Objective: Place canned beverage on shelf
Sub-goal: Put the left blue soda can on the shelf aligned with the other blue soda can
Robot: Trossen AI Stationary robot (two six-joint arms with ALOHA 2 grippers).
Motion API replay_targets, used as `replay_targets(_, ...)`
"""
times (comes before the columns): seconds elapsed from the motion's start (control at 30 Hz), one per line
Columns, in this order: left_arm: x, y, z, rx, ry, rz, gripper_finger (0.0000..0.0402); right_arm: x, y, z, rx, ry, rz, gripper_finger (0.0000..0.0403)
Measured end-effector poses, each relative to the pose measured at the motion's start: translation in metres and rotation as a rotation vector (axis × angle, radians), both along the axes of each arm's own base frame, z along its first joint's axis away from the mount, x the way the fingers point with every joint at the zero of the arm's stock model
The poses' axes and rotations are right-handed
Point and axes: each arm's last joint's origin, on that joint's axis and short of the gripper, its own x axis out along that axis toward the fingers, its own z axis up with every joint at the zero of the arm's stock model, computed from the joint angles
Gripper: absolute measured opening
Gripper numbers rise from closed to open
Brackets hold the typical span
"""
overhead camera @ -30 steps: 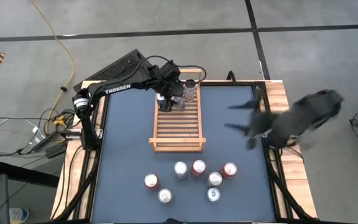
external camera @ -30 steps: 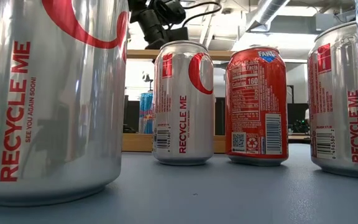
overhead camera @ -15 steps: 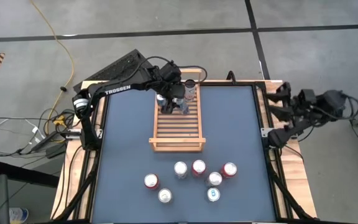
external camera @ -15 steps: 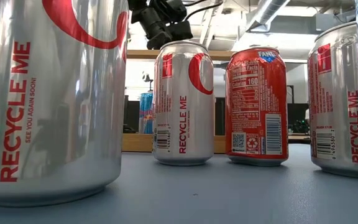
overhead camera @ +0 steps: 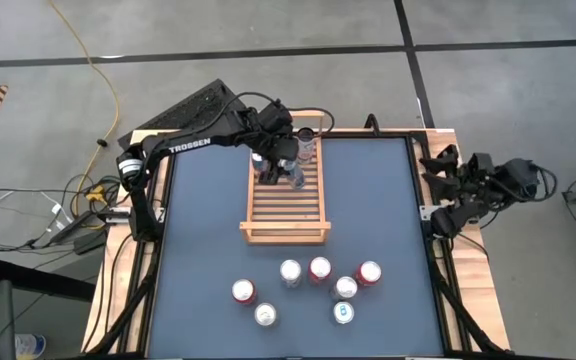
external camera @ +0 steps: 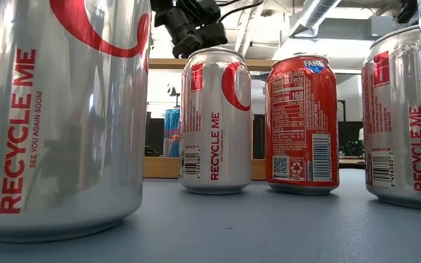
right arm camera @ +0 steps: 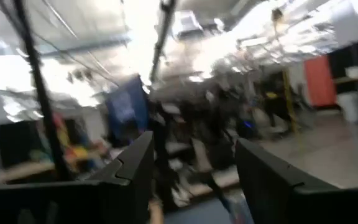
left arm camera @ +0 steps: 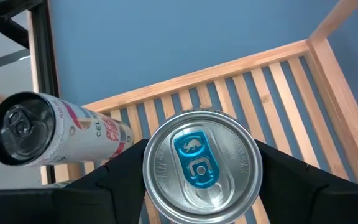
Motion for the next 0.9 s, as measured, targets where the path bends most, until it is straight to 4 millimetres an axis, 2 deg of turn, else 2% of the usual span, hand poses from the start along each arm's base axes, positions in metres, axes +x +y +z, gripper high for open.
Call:
replay_targets(0.1, 0.001, -0.002, 0.000, -0.006, 0.004, -0.003, 0.0238, 0.009, 0.004, -0.009, -0.009, 0.095, 0.007, 0.0210)
replay_targets(0.23, 0.002, -0.004, 0.000, -0.012, -0.002, -0.001, 0.0238, 0.011, 0.005, -0.013, 0.033, 0.136, 0.032, 0.0210)
replay_targets(0.43, 0.002, -0.005, 0.000, -0.070, -0.014, 0.016, 0.0238, 0.014, 0.006, -0.019, 0.001, 0.201, 0.029, 0.0210)
replay_targets(0.9, -0.003, 0.003, -0.001, 0.065, 0.057, 0.120, 0.0238, 0.015, 0.007, -0.024, -0.032, 0.258, 0.028, 0.0210)
